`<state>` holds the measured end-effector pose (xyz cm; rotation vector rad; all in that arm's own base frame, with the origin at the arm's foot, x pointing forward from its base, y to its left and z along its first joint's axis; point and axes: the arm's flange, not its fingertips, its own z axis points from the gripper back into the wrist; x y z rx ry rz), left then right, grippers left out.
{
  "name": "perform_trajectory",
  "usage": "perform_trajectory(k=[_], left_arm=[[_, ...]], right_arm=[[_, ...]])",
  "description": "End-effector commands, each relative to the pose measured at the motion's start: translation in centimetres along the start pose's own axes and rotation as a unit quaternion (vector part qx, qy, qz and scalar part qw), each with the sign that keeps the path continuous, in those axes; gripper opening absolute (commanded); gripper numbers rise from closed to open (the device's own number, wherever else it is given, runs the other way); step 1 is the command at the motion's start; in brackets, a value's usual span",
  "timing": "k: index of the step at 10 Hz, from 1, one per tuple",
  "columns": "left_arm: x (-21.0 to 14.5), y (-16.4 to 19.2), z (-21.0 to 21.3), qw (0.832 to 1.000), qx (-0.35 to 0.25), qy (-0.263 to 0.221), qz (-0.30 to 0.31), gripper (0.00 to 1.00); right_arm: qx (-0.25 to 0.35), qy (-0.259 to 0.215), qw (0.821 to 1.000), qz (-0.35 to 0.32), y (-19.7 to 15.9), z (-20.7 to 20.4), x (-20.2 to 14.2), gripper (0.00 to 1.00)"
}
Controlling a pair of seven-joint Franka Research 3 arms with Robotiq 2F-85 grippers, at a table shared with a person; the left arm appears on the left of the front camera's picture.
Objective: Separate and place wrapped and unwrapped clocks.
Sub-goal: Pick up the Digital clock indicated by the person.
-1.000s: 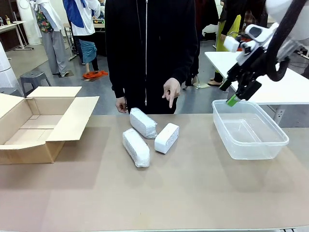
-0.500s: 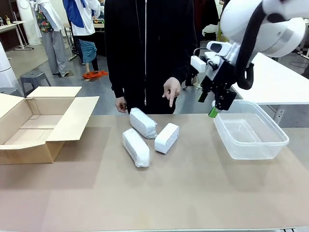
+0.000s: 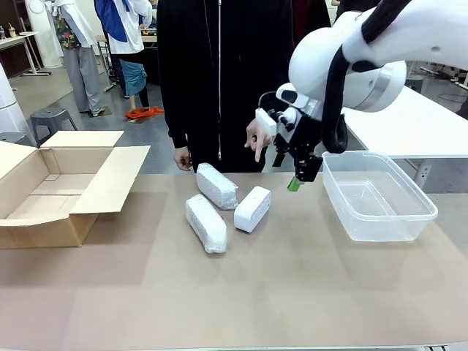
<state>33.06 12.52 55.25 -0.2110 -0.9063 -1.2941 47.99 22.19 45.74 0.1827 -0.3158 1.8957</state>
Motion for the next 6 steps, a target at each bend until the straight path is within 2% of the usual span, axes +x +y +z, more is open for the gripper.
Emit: perform_trajectory(k=[1,6], left_arm=[[-0.23,0.2,0.13,1.0,0.001,-0.011,-0.011,1.0],[-0.23,0.2,0.13,1.0,0.001,-0.011,-0.011,1.0]], right_arm=[[0.014,0.021,0.999,0.02,0.3,-2.52,0.35,1.0],[0.043,0.038,0.998,0.039,0.52,-2.01,0.52,1.0]])
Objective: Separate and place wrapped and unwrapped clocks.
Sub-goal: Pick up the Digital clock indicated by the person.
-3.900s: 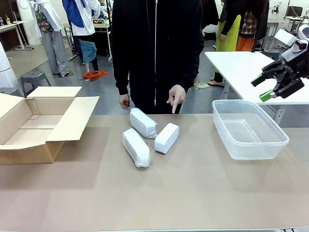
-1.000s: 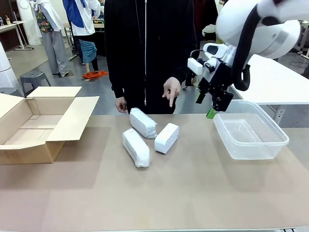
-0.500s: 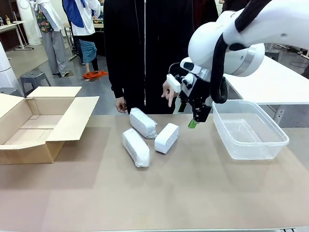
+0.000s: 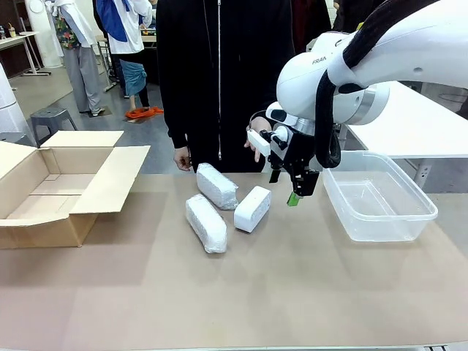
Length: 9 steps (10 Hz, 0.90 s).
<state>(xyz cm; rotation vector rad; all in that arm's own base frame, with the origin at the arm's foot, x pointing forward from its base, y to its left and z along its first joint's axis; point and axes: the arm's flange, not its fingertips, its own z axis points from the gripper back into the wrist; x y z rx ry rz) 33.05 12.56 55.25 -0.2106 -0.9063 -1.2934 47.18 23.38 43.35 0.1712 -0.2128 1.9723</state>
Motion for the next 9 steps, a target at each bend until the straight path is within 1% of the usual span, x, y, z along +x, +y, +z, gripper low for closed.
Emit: perform_trajectory(k=[1,4,5,9], left_arm=[[-0.21,0.2,0.1,1.0,0.0,-0.011,-0.011,1.0],[-0.21,0.2,0.1,1.0,0.0,-0.011,-0.011,1.0],[-0.21,0.2,0.1,1.0,0.0,-0.011,-0.011,1.0],[-0.21,0.2,0.1,1.0,0.0,-0.011,-0.011,1.0]], right_arm=[[0.005,0.008,1.0,0.009,-0.12,1.16,-0.29,1.0],[0.01,0.007,1.0,0.007,-0.02,1.73,-0.32,1.0],[0.0,-0.001,1.0,0.002,-0.19,1.13,0.19,1.0],[0.0,-0.001,1.0,0.002,-0.19,1.13,0.19,1.0]])
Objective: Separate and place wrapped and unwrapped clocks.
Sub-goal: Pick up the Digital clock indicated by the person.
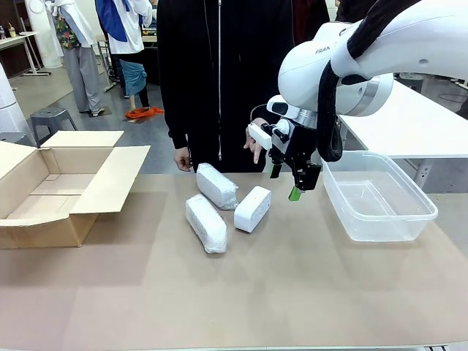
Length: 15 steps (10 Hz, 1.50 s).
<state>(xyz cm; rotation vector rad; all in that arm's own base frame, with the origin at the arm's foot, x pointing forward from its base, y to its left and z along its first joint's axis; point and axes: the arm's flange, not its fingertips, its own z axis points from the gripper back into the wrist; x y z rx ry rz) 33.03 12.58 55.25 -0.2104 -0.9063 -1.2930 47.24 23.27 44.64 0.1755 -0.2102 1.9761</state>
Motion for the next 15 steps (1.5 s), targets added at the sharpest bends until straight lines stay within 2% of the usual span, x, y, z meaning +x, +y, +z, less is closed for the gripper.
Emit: perform_trajectory(k=[1,6,8,13,15], left_arm=[[-0.2,0.2,0.1,1.0,0.0,-0.011,-0.011,1.0],[-0.2,0.2,0.1,1.0,0.0,-0.011,-0.011,1.0],[-0.2,0.2,0.1,1.0,0.0,-0.011,-0.011,1.0],[-0.2,0.2,0.1,1.0,0.0,-0.011,-0.011,1.0],[-0.2,0.2,0.1,1.0,0.0,-0.011,-0.011,1.0]], right_arm=[[-0.002,0.0,1.0,0.001,-0.1,-0.2,0.0,1.0],[0.0,0.0,1.0,0.0,0.0,0.0,0.0,1.0],[-0.015,0.002,1.0,0.003,-1.9,-0.9,1.5,1.0],[0.003,0.002,0.998,0.068,-4.4,-3.4,4.4,1.0],[-0.002,0.015,0.994,0.105,-5.0,-4.2,4.1,1.0]])
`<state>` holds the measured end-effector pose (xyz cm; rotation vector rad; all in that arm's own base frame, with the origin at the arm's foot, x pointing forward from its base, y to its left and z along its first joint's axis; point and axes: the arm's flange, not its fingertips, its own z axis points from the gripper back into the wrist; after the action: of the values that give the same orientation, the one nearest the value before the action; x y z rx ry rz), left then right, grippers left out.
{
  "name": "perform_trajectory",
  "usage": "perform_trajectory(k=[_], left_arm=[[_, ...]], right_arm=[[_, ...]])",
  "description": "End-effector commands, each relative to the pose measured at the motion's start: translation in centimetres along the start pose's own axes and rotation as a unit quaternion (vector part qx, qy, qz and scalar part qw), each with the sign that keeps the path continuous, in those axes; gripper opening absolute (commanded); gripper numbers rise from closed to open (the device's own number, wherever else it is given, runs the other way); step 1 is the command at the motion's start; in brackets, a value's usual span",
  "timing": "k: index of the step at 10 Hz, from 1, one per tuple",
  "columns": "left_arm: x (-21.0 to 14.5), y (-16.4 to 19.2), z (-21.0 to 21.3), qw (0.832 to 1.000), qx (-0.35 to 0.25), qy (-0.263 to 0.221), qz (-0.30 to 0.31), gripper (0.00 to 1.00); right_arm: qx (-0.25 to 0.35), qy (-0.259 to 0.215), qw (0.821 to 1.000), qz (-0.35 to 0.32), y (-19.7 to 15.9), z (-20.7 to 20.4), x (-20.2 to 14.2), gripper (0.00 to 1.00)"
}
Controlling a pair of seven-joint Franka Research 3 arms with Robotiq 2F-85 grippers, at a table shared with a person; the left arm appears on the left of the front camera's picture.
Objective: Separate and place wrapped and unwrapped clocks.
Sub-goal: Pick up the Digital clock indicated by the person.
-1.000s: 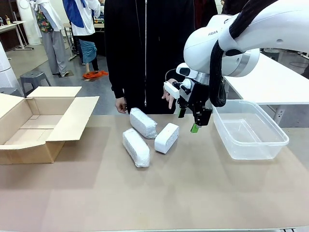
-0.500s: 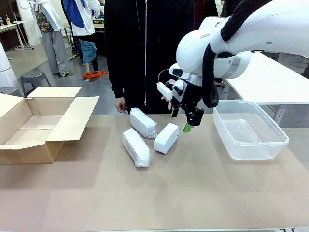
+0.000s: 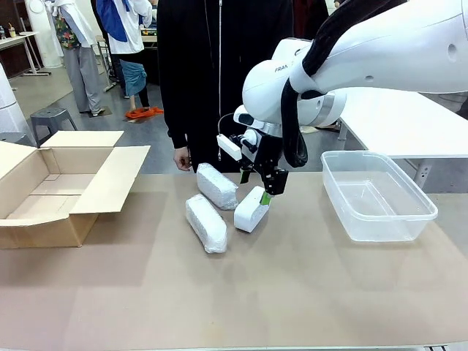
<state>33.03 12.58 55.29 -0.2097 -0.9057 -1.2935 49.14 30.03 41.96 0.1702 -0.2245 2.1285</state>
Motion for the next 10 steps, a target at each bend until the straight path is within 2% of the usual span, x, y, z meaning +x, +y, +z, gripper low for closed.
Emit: perform_trajectory(k=[1,5,10], left_arm=[[-0.2,0.2,0.1,1.0,0.0,-0.011,-0.011,1.0],[-0.2,0.2,0.1,1.0,0.0,-0.011,-0.011,1.0],[-0.2,0.2,0.1,1.0,0.0,-0.011,-0.011,1.0]], right_arm=[[-0.007,0.025,0.999,0.045,-1.0,-0.4,-0.8,1.0],[0.005,0.03,0.995,0.096,-1.9,-1.6,-0.9,1.0],[0.04,0.031,0.991,0.121,-2.5,-4.6,-0.4,1.0]])
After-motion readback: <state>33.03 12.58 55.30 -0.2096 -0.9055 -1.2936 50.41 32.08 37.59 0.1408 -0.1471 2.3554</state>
